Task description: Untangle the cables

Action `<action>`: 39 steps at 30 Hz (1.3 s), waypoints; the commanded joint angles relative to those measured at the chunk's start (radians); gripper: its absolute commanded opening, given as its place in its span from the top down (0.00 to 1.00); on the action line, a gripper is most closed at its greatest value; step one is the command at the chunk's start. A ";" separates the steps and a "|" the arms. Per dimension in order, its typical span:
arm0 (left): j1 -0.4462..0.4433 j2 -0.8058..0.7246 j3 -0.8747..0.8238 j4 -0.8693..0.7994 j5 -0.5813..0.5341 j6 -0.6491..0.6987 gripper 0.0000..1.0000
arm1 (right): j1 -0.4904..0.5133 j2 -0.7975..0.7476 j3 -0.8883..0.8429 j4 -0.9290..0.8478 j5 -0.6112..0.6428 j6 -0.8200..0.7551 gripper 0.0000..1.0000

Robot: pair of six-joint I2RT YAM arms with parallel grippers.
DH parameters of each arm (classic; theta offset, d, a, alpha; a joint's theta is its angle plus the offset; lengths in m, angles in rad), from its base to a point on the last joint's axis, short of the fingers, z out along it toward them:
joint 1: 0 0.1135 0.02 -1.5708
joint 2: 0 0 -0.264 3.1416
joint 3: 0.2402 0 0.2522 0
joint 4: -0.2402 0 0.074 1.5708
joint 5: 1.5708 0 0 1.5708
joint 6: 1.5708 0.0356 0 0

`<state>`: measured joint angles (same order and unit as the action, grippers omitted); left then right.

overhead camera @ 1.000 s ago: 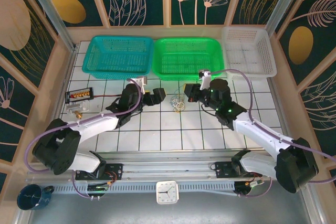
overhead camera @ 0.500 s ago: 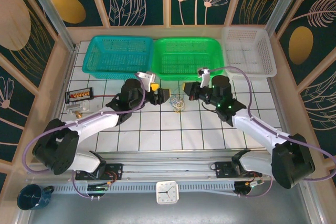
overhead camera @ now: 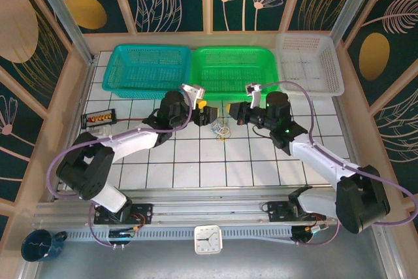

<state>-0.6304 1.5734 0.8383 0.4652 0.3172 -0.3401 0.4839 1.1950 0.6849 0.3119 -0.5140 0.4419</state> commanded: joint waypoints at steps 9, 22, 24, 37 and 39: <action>-0.003 0.007 -0.056 0.127 0.097 -0.008 0.29 | -0.022 0.018 0.027 0.044 -0.024 -0.029 1.00; -0.002 0.053 -0.034 0.154 0.115 -0.023 0.31 | -0.024 0.020 0.032 0.049 -0.040 -0.024 1.00; -0.003 0.068 -0.017 0.157 0.127 -0.029 0.32 | -0.024 0.018 0.030 0.050 -0.041 -0.023 1.00; -0.003 0.129 0.046 0.176 0.161 -0.050 0.63 | -0.025 0.000 -0.006 0.072 -0.034 -0.014 1.00; -0.002 0.126 0.048 0.170 0.165 -0.046 0.79 | -0.027 -0.003 -0.014 0.076 -0.032 -0.013 1.00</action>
<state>-0.6304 1.6939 0.8562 0.6022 0.4549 -0.3920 0.4652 1.2148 0.6849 0.3294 -0.5407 0.4274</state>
